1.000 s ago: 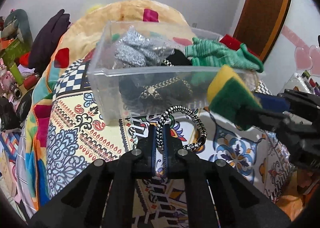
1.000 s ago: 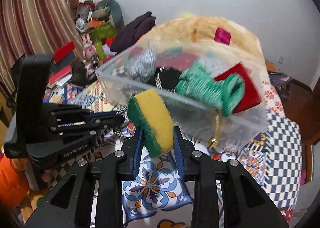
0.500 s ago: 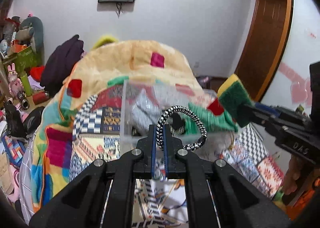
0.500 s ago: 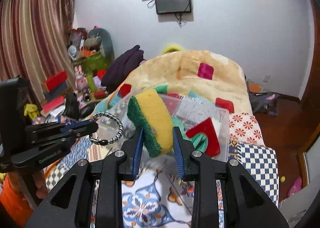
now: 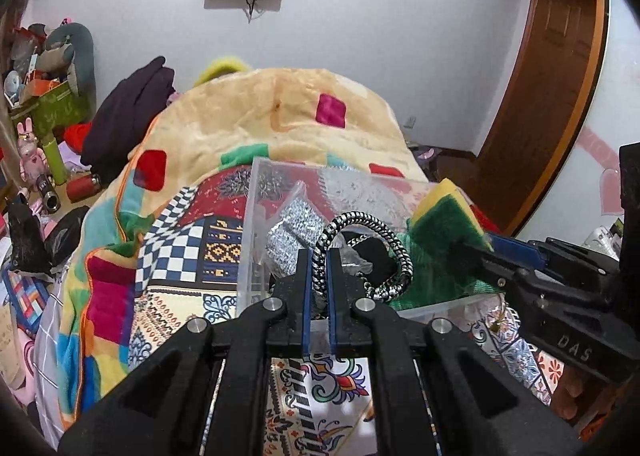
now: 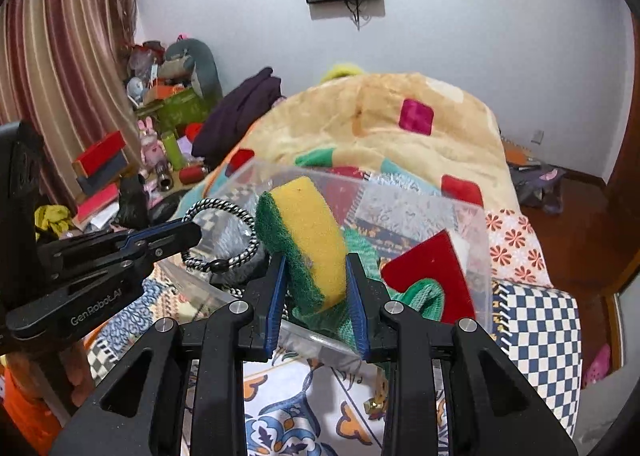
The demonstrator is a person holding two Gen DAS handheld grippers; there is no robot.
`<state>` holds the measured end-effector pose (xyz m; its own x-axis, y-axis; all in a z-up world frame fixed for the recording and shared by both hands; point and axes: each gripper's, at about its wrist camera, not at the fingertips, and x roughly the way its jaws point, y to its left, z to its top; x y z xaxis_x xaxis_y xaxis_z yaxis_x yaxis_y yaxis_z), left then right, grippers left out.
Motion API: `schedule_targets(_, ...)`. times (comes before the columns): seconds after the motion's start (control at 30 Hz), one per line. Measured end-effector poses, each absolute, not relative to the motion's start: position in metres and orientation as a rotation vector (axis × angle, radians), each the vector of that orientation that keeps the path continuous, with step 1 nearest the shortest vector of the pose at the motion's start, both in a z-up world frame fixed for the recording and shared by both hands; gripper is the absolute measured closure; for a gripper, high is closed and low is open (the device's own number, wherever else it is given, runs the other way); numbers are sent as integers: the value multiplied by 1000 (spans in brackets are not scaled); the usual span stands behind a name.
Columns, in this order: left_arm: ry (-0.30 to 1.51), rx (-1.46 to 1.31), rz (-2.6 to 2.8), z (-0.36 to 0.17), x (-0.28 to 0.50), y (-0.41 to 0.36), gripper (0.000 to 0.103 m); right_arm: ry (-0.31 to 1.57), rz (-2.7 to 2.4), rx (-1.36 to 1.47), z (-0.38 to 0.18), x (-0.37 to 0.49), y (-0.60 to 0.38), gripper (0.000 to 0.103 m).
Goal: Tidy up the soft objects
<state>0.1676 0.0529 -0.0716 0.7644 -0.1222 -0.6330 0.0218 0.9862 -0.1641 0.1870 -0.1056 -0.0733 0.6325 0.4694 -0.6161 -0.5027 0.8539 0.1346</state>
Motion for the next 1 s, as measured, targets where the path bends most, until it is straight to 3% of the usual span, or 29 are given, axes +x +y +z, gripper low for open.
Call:
schedule_targets(0.27, 719, -127, -75, -79, 176, 47, 97, 720, 550, -77, -80, 190, -104, 72)
schedule_targets(0.4, 712, -137, -76, -76, 174, 49, 92, 716, 553, -87, -77, 185, -104, 58)
schedule_targets(0.83, 571, -116, -118, -21, 127, 44, 87, 598, 558, -61, -32, 153, -121, 58)
schedule_targets(1.0, 492, -92, -139, 5, 101, 37, 75, 524, 561, -35, -7, 133, -133, 58)
